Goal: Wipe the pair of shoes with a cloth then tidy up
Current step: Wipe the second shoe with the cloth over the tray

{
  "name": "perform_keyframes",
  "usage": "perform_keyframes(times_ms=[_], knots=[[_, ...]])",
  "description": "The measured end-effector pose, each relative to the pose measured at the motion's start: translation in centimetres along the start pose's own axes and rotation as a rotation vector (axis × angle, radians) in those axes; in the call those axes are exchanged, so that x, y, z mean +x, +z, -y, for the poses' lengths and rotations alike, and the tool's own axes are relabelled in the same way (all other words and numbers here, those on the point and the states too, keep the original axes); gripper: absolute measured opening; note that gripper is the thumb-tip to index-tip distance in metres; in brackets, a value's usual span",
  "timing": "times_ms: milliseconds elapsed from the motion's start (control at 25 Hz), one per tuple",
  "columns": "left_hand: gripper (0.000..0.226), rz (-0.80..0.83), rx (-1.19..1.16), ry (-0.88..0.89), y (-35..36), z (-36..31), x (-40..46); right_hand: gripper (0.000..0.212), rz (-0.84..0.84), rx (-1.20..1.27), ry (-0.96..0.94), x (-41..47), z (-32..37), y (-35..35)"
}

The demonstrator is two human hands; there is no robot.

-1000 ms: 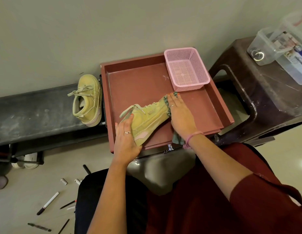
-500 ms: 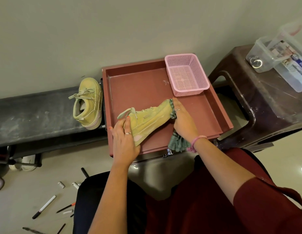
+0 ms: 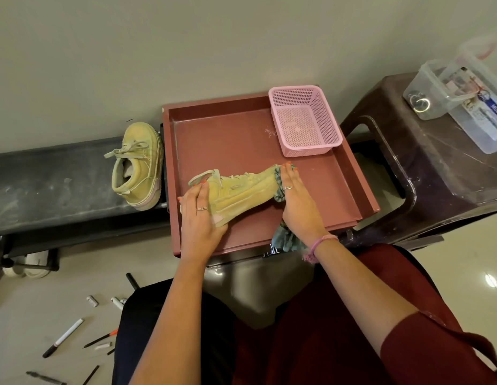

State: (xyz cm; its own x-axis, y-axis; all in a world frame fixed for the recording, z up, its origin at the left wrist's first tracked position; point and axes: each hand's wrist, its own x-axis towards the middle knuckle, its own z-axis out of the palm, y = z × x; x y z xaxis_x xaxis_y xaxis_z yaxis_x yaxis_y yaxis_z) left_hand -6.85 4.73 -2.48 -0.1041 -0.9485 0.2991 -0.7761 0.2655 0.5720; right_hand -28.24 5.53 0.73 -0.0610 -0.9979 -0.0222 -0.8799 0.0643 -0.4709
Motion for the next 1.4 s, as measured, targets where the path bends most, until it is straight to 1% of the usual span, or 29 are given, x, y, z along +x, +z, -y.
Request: perform_keyframes(times_ms=[40,80,120,160,240,280,320,400,480,520,560,640,680,720,760,840,880,920,960,1000,1040,1080,1120,1200,1240,1280,1320,1360,1400], knots=[[0.091,0.021,-0.018,-0.01,-0.2,0.0,0.0,0.088,0.017,0.025,0.032,-0.1,0.2,0.0],[0.092,0.047,-0.035,-0.024,-0.5,0.0,-0.1,0.088,0.031,-0.016,0.019,-0.6,0.5,0.1],[0.093,0.069,-0.045,-0.029,-0.7,0.0,0.0,0.09,0.04,-0.115,-0.039,-1.6,0.8,0.5],[0.093,0.081,-0.047,-0.017,-1.0,0.1,0.0,0.097,0.05,-0.223,-0.116,-2.8,1.0,0.8],[0.092,0.084,-0.05,0.032,-1.2,0.5,0.1,0.108,0.12,-0.337,-0.194,-4.8,0.8,0.7],[0.092,0.083,-0.059,0.054,-1.2,0.6,0.1,0.106,0.124,-0.361,-0.221,-5.1,0.4,0.5],[0.091,0.081,-0.068,0.073,-1.2,0.6,0.1,0.102,0.09,-0.379,-0.231,-4.6,-0.3,0.4],[0.09,0.082,-0.067,0.112,-1.1,0.7,0.1,0.09,0.008,-0.274,-0.127,-2.5,-1.2,-0.5],[0.09,0.087,-0.047,0.15,-0.9,0.8,0.0,0.081,0.042,-0.122,0.044,-0.7,-1.4,-1.8],[0.09,0.093,-0.04,0.155,-0.9,0.8,0.0,0.079,0.064,-0.113,0.061,-0.5,-1.1,-2.0],[0.09,0.101,-0.036,0.149,-0.9,0.9,0.0,0.077,0.06,-0.143,0.014,-0.8,-0.3,-2.0],[0.09,0.115,-0.042,0.124,-0.8,0.8,0.1,0.063,-0.003,-0.254,-0.216,-2.7,1.1,-0.3],[0.091,0.12,-0.049,0.116,-0.8,0.8,0.1,0.058,-0.028,-0.271,-0.282,-3.9,1.8,0.8],[0.091,0.125,-0.055,0.111,-0.8,0.8,0.1,0.057,-0.015,-0.276,-0.315,-5.0,2.2,1.8],[0.091,0.13,-0.06,0.103,-0.8,0.8,0.0,0.06,0.0,-0.294,-0.337,-5.4,2.3,2.0],[0.092,0.139,-0.074,0.095,-0.9,0.9,-0.1,0.079,0.015,-0.348,-0.349,-4.5,1.0,1.3],[0.091,0.14,-0.079,0.101,-0.9,0.9,-0.1,0.088,0.053,-0.333,-0.258,-3.8,0.2,0.5],[0.09,0.141,-0.079,0.106,-1.0,0.9,-0.1,0.089,0.069,-0.255,-0.111,-2.9,-0.8,-0.2],[0.089,0.139,-0.077,0.104,-0.9,0.8,-0.2,0.077,0.057,-0.172,0.019,-1.8,-2.2,-0.5],[0.089,0.133,-0.076,0.095,-0.9,0.8,-0.2,0.058,0.088,-0.126,0.129,-1.3,-3.3,-0.9],[0.089,0.126,-0.074,0.083,-0.9,0.7,-0.3,0.045,0.125,-0.072,0.205,-1.1,-3.7,-1.0],[0.089,0.12,-0.075,0.077,-0.9,0.6,-0.3,0.043,0.14,0.02,0.245,-1.2,-3.6,-0.7],[0.088,0.121,-0.077,0.077,-0.9,0.6,-0.1,0.044,0.119,0.154,0.294,-1.5,-3.2,-0.1],[0.087,0.135,-0.073,0.079,-0.9,0.6,-0.1,0.04,0.004,0.554,0.46,-2.5,-2.3,0.5],[0.087,0.132,-0.072,0.079,-0.9,0.6,-0.1,0.038,-0.077,0.745,0.534,-2.7,-2.1,0.5],[0.087,0.126,-0.072,0.082,-0.9,0.6,-0.2,0.038,-0.167,0.877,0.602,-2.6,-2.4,0.3],[0.087,0.126,-0.073,0.09,-1.0,0.7,-0.1,0.041,-0.234,0.903,0.592,-2.3,-2.6,-0.4],[0.087,0.128,-0.074,0.097,-1.0,0.7,-0.1,0.048,-0.262,0.827,0.534,-1.9,-2.8,-1.0],[0.087,0.128,-0.073,0.098,-0.9,0.7,-0.1,0.056,-0.237,0.703,0.444,-1.4,-2.8,-1.7]])
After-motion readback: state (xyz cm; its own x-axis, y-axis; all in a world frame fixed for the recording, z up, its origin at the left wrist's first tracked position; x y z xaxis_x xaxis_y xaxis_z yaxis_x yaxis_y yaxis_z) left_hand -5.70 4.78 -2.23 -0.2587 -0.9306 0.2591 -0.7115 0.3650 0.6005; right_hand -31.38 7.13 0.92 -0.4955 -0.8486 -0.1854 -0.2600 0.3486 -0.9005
